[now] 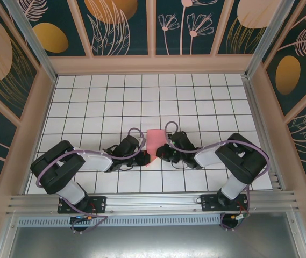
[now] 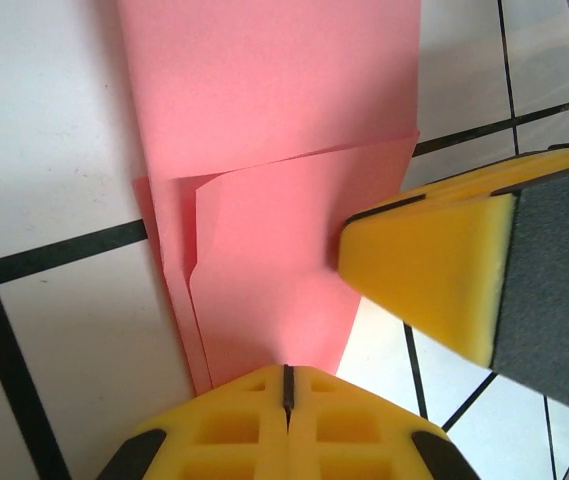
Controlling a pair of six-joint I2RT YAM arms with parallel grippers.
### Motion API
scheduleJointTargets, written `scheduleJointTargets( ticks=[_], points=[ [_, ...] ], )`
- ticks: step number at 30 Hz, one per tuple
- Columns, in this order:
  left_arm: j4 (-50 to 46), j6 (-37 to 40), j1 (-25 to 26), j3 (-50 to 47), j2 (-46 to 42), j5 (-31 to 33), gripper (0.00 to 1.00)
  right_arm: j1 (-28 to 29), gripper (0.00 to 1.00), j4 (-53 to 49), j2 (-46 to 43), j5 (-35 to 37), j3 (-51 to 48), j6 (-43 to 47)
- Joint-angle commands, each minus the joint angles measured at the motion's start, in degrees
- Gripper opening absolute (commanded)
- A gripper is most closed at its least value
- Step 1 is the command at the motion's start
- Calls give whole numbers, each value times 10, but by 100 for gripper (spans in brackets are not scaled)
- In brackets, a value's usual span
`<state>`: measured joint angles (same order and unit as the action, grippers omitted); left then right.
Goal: Fold a paper plane with a square sheet of paper (pick it up from the middle)
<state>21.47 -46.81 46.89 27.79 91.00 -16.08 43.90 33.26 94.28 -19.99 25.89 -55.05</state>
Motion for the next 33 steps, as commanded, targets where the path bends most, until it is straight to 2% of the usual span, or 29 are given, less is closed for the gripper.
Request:
scheduleJointTargets(
  ticks=[1,11,15,21,28,33],
  points=[
    [-90,10,-4,-32,21,58,0,-16,8,21,-12,14,-24,1],
    [-102,26,-5,-30,19,61,0,-114,10,-33,-23,-17,-23,52],
    [-99,26,-4,-30,17,59,0,-122,10,-39,-43,-38,-16,55],
    [-97,26,-5,-28,9,53,0,-80,11,-73,-100,-18,19,56],
    [-104,29,-5,-21,2,51,0,-18,10,-52,-36,-26,59,43],
    [-113,30,-4,-15,-4,54,0,-7,9,-40,-1,-28,50,34]
  ],
)
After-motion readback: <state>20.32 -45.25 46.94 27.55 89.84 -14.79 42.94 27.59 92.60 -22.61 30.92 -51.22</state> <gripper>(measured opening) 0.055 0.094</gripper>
